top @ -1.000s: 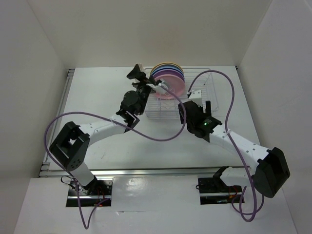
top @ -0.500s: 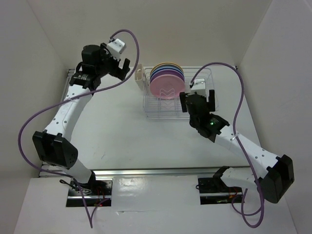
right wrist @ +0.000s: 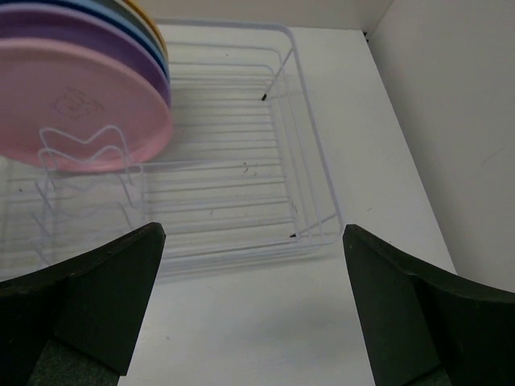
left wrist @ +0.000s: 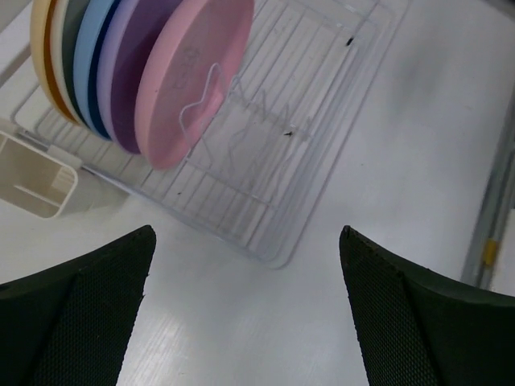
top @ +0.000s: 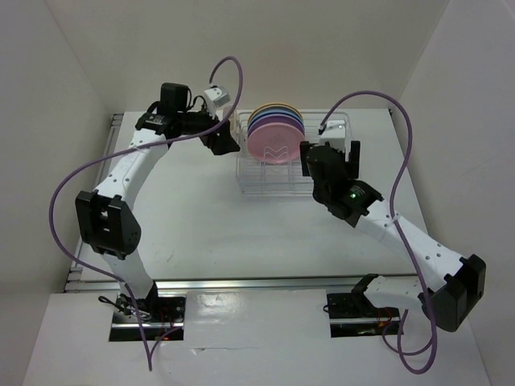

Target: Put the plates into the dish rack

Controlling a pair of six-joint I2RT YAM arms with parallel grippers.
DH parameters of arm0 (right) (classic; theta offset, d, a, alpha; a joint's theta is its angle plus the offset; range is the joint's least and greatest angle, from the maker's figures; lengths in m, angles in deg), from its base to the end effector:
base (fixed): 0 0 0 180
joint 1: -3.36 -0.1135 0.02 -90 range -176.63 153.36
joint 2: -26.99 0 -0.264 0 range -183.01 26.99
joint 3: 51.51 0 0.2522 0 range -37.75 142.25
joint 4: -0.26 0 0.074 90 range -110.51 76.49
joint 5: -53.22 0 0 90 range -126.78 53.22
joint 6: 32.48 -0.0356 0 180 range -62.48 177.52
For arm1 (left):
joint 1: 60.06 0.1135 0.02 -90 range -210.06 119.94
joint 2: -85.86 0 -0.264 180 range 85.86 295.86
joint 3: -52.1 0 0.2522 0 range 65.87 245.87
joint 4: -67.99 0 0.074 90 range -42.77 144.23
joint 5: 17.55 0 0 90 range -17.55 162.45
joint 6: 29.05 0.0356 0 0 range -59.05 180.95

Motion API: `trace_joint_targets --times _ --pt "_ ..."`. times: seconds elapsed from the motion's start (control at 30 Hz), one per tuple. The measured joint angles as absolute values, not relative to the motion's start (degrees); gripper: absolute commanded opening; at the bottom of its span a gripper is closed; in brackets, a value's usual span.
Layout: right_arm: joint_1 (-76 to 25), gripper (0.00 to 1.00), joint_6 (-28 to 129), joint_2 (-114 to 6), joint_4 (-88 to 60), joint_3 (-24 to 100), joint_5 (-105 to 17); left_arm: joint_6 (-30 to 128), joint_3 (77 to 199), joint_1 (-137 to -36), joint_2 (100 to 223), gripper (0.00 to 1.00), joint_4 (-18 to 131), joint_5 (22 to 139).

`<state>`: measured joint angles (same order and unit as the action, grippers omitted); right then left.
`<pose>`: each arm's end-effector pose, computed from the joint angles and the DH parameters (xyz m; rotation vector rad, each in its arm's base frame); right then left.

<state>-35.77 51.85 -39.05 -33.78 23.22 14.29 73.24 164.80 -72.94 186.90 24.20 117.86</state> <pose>0.2108 0.1358 0.3516 0.0029 1.8582 -0.3567 0.3856 -0.1142 0.3709 0.8878 1.8522 -0.8430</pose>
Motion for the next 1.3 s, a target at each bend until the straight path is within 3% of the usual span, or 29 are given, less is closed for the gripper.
trace_joint_targets --times 0.33,0.57,0.8,1.07,1.3 --pt "-38.4 1.00 56.9 -51.0 -30.5 31.1 14.5 77.2 174.4 -81.4 194.5 1.00 25.7 109.2" --pt "-42.6 1.00 67.6 -56.5 -21.6 35.2 20.4 72.3 178.9 -78.4 195.7 1.00 30.8 112.2" --pt "-44.4 1.00 72.7 -51.8 -19.2 35.3 29.6 61.9 182.4 -73.7 196.4 1.00 38.8 110.5" --pt "-38.6 1.00 89.7 -47.6 -4.1 38.5 27.6 49.8 163.0 -70.9 187.2 1.00 58.2 101.6" --pt "-36.4 1.00 95.6 -44.8 4.3 38.2 24.0 49.2 163.6 -74.0 185.3 1.00 60.0 100.1"
